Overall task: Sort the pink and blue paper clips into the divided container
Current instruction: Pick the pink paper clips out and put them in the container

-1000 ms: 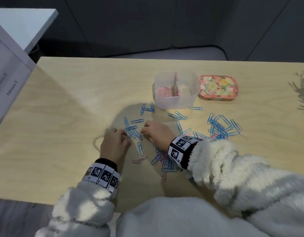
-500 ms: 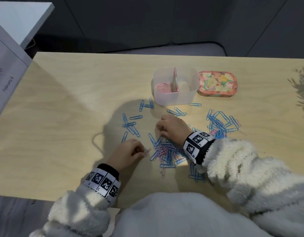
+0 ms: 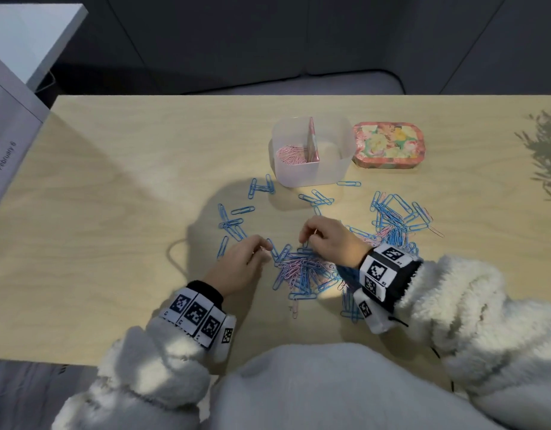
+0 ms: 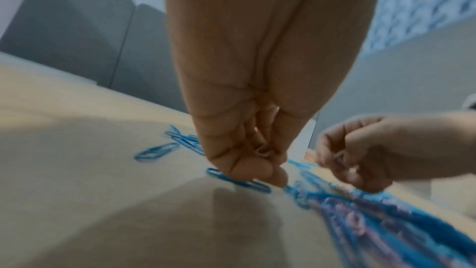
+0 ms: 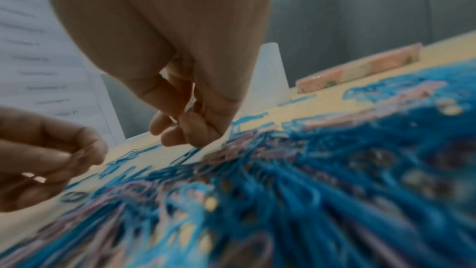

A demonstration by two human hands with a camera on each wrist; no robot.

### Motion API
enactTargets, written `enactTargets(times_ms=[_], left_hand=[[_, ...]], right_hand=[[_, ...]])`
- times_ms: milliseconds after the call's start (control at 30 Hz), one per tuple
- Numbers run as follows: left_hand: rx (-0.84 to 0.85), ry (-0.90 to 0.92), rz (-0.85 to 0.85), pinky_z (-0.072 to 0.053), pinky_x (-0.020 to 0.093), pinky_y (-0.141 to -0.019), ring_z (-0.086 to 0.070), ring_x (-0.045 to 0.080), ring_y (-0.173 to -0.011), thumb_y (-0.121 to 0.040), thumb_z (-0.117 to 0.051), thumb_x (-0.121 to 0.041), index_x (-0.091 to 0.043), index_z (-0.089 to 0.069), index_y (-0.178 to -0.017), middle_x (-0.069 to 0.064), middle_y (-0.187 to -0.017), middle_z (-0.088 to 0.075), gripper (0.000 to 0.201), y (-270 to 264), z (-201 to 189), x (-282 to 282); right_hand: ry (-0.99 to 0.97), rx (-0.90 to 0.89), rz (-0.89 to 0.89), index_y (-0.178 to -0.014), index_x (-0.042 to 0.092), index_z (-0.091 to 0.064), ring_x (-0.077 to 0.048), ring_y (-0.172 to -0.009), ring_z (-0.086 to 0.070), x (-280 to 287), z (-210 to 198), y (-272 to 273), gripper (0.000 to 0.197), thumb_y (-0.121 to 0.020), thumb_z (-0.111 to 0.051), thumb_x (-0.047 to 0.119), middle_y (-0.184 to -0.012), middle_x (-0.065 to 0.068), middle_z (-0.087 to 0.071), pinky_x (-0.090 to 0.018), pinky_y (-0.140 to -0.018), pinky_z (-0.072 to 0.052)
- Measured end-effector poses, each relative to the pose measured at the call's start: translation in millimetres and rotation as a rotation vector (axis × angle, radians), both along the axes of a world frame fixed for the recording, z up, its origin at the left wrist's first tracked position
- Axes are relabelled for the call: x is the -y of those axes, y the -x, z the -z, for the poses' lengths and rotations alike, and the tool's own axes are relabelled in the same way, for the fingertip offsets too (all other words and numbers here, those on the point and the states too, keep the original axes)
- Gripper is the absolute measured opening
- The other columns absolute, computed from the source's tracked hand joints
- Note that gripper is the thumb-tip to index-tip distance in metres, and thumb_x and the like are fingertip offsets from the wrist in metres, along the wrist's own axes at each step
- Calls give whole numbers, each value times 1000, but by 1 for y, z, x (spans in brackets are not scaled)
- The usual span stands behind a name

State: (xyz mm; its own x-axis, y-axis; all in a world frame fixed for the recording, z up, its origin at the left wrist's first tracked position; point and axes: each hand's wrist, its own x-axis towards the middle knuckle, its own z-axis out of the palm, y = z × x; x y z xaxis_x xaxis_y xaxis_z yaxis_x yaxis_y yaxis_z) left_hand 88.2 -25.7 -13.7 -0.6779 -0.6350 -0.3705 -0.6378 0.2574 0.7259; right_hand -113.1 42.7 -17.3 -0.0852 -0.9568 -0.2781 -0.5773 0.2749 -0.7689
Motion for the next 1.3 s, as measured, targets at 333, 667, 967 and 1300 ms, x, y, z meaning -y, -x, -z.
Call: enactTargets(times_ms=[333, 667, 967, 1300], left_hand=[[177, 190, 142, -29, 24, -66, -45, 14, -79, -81, -62, -24, -21, -48, -78, -5, -80, -47, 15, 6, 7, -16], [121, 380, 43, -28, 27, -67, -40, 15, -78, -87, -55, -19, -12, -58, -96, -5, -81, -41, 12, 2, 1, 4], [161, 418, 238, -37, 29, -77, -50, 21, -98, -86, -57, -29, -15, -57, -105, 5, -102, -53, 24, 37, 4, -9], [142, 336, 273, -37, 30, -76, -54, 26, -94, -85, -56, -14, -5, -58, -90, 11, -96, -61, 10, 33, 1, -6]], right_hand=[[-4, -340, -308, -96, 11, -62, -24, -95, -54, -17, 9, -13, 15, -86, -58, 21, -100, -9, -53, -39, -79, -44], [65, 58, 175, -79, 12, -65, -6, -69, -50, -27, 0, 36, 3, -81, -68, 11, -82, -2, -56, -18, -68, -40], [-179, 839, 541, -85, 6, -59, -9, -45, -58, -21, -13, 34, 24, -90, -40, -7, -66, -7, -59, -16, -38, -44], [-136, -311, -35, -93, 14, -61, -29, -97, -59, -2, 4, -12, 15, -88, -52, 26, -100, -9, -67, -37, -79, -44]])
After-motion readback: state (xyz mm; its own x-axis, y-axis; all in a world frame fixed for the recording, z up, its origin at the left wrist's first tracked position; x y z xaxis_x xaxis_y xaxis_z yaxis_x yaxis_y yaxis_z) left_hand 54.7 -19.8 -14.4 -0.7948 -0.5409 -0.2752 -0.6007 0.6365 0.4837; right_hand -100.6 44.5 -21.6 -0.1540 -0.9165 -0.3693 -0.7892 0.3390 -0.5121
